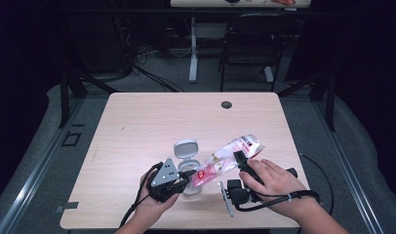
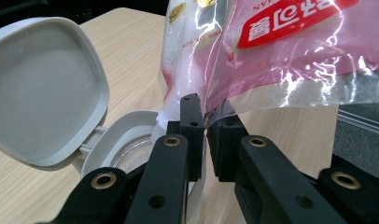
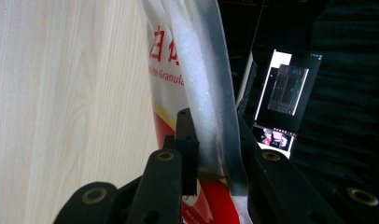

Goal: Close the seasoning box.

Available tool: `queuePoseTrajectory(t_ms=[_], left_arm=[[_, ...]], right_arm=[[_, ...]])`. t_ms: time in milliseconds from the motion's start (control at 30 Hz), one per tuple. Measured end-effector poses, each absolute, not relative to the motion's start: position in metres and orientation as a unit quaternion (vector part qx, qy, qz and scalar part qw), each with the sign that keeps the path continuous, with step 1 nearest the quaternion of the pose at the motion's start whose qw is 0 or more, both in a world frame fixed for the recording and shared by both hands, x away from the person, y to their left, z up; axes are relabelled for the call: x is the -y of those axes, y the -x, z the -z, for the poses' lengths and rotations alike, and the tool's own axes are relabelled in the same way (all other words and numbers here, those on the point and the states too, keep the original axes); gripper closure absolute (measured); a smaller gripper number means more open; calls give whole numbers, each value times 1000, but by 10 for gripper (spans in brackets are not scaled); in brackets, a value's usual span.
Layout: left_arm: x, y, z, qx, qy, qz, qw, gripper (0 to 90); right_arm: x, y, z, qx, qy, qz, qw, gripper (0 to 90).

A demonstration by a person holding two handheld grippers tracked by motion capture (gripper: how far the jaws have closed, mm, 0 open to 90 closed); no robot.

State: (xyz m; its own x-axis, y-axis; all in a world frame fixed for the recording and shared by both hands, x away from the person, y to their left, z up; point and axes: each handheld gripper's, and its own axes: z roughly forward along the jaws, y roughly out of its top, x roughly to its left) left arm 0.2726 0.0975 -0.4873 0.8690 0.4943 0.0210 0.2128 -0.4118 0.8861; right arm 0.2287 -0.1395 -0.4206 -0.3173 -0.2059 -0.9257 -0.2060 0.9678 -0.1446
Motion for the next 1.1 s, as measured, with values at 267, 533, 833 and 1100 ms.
queuePoseTrajectory(t_ms=[267,533,833,1100], left_arm=[[-98,-273,488,-213,-828,-140,500,855],[-98,-274,488,-214,-828,-140,499,859],[-98,-274,488,-214,-828,-141,498,864],[-98,-275,488,-215,-828,-139,498,864]], right_arm=[[137,-228,418,-812,129,7,569,788],[136,-227,418,-812,129,8,569,791],[135,-226,417,-809,135,12,571,793],[134,-226,416,-810,137,11,570,795]])
